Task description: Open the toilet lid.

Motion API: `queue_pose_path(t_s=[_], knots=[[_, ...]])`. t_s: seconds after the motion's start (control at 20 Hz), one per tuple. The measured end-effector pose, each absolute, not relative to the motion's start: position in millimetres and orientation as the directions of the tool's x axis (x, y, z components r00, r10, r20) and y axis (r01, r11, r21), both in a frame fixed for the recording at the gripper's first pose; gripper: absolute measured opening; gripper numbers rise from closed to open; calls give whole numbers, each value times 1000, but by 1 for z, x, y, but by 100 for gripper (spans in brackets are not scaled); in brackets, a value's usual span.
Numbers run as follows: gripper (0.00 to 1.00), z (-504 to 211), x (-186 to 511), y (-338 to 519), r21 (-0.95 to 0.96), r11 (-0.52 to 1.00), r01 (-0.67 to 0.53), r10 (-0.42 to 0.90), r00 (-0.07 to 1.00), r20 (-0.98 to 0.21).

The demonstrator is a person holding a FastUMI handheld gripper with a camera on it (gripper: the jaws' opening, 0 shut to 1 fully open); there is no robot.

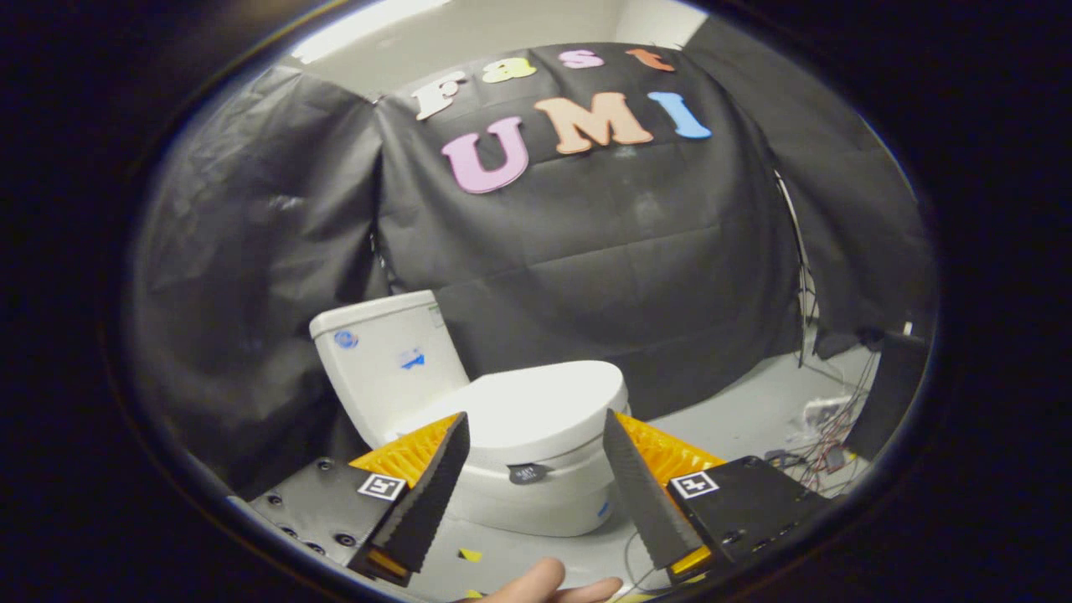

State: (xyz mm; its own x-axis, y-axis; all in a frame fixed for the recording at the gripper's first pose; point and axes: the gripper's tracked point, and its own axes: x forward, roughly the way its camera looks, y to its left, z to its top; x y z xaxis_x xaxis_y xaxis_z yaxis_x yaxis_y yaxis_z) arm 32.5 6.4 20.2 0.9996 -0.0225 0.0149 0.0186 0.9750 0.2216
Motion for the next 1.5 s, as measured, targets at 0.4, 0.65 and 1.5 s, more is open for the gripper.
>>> queue_pose_path(t_s=[0.4,0.65,1.5], knots=[[99,-4,58,-13,444,880,170,-169,985,-42],[99,-39,68,-27,542,821,178,-142,984,-108],[96,-146,123,35,839,478,261,68,941,-331]])
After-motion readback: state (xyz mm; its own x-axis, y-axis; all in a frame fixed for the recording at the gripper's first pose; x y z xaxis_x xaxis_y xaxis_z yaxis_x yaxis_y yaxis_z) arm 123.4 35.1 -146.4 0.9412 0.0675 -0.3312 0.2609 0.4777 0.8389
